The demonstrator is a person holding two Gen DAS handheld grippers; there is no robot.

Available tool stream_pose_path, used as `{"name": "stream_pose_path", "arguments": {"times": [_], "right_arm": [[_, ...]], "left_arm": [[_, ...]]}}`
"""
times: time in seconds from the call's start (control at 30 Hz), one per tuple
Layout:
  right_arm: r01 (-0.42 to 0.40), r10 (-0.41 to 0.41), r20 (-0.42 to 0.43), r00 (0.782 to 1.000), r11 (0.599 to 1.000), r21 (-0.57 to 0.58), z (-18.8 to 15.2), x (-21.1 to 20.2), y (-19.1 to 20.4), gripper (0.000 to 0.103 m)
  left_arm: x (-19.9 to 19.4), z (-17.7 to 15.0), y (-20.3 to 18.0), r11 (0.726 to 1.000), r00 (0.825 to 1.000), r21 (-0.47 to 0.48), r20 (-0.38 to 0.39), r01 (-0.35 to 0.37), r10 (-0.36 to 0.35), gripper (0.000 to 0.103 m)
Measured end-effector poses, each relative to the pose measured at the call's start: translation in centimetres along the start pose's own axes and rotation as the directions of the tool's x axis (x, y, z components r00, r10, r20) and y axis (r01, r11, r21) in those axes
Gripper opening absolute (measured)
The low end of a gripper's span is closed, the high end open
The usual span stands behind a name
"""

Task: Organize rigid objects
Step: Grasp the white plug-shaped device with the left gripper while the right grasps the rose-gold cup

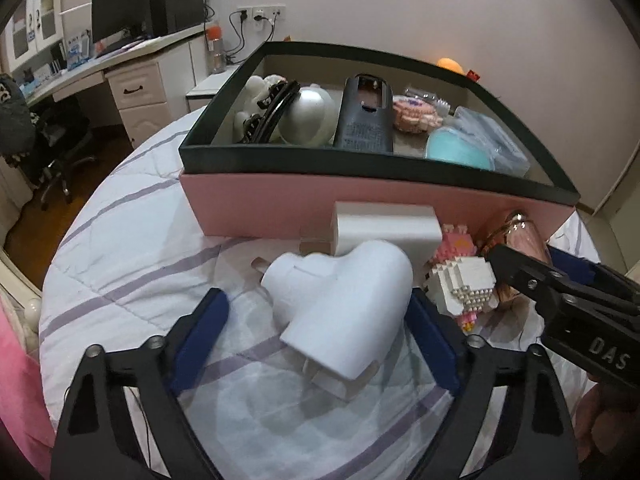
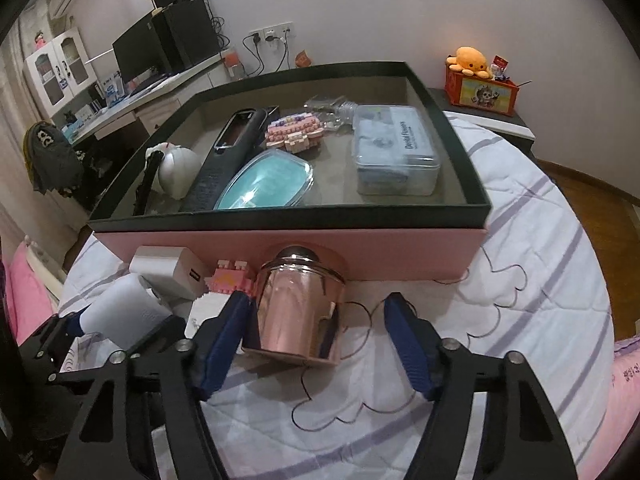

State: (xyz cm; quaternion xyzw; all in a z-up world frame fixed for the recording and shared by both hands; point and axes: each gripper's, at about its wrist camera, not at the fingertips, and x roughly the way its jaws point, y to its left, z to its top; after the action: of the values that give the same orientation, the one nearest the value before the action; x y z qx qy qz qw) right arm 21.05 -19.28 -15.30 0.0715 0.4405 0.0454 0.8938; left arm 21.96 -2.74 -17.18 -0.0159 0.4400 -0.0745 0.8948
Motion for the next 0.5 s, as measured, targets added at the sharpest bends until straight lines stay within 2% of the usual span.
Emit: {"name": "stream_pose_path", "arguments": {"times": [0.03,0.1,0.13,0.27,0.5], "right_arm": [[-0.005,0.005,0.001,1.000,1.000,-0.001,0.1,0.1,0.0,0.063],[-0.011,0.011,0.004,1.000,1.000,-0.010,0.2,0.2,0.1,0.057],[-0.012,0.012,-0.001,1.000,1.000,-0.019,0.1,0.4,0.2,0.051],[-0.005,0.005,0.005,1.000,0.999,-0.040,-0.1,0.3,0.3,0.050],[-0.014,0.015,0.012,1.000,0.999,-0.039,-0.8,-0.9,-0.2,0.049]], "left_arm": [[-0.1,0.1,0.1,1.000,1.000,-0.004,0.007,0.012,-0.012,0.076],[-0.2,0.0,0.2,0.999,0.999,-0.017,0.020,0.030,-0.029,0.073],[-0.3,0.0,0.4,0.999,0.999,-0.024,0.024,0.039,-0.038,0.073],[-0.7,-0.1,1.2,0.996,0.997,-0.048,0.037,0.073,-0.071,0.072],[-1.9,-0.6,1.0,0.998,0.998,-0.023,0.047,0.052,-0.051,0.072]]}}
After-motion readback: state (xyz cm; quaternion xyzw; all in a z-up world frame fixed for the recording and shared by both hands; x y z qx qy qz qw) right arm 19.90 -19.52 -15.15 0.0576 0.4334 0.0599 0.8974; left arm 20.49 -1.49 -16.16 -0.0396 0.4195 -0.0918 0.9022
